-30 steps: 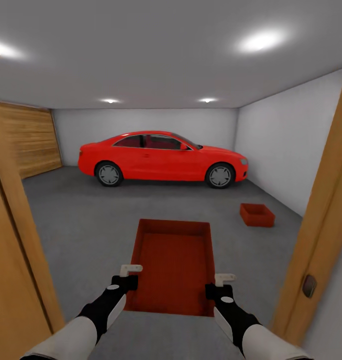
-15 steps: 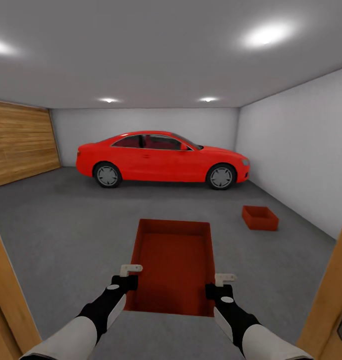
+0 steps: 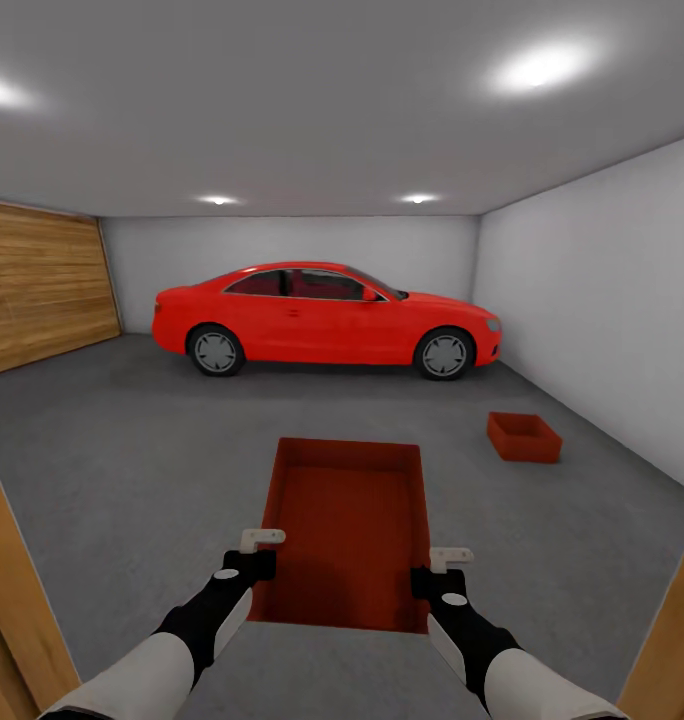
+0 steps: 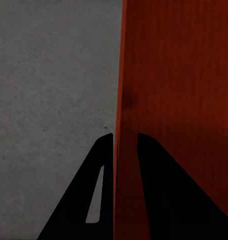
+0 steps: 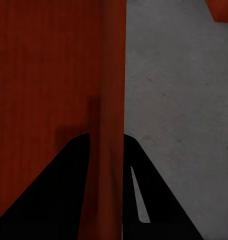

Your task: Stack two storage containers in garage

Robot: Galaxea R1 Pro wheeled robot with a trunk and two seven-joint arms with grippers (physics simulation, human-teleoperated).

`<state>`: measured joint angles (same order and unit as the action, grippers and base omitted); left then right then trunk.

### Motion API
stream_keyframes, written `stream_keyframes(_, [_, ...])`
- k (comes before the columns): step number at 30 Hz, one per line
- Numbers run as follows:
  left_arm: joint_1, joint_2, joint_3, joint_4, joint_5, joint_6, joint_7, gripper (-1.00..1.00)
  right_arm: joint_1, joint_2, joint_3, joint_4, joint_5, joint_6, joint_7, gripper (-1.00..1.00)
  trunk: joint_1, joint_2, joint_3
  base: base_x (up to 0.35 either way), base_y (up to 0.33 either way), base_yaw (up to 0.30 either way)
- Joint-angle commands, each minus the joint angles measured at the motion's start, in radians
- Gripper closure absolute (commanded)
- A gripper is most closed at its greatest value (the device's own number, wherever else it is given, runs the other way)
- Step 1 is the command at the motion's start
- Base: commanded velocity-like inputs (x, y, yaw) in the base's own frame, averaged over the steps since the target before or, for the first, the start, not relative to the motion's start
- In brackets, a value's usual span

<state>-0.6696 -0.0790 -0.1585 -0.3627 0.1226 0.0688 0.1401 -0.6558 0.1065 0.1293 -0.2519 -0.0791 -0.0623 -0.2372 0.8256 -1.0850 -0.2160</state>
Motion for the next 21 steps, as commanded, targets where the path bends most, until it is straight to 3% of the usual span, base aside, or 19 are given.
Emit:
stream_keyframes(1, [-0.001,0.022,0.001,-0.005,-0.009,-0.031,0.024,1.00,-0.001,-0.001,-0.003,0.003,-0.021,-0.004,-0.005,1.00,0.000,-0.001,-0.001,0.005,0.005,0.000])
stream_keyframes(13, [-0.001,0.021,0.002,-0.005,-0.009,-0.032,0.024,1.00,-0.001,-0.001,-0.003,0.003,-0.021,-0.004,-0.005,1.00,0.000,-0.001,-0.001,0.010,0.001,0.000])
stream_keyframes(21, [-0.001,0.021,0.002,-0.005,-0.009,-0.032,0.024,1.00,-0.001,-0.001,-0.003,0.003,-0.021,-0.004,-0.005,1.00,0.000,-0.001,-0.001,0.257,0.000,0.000])
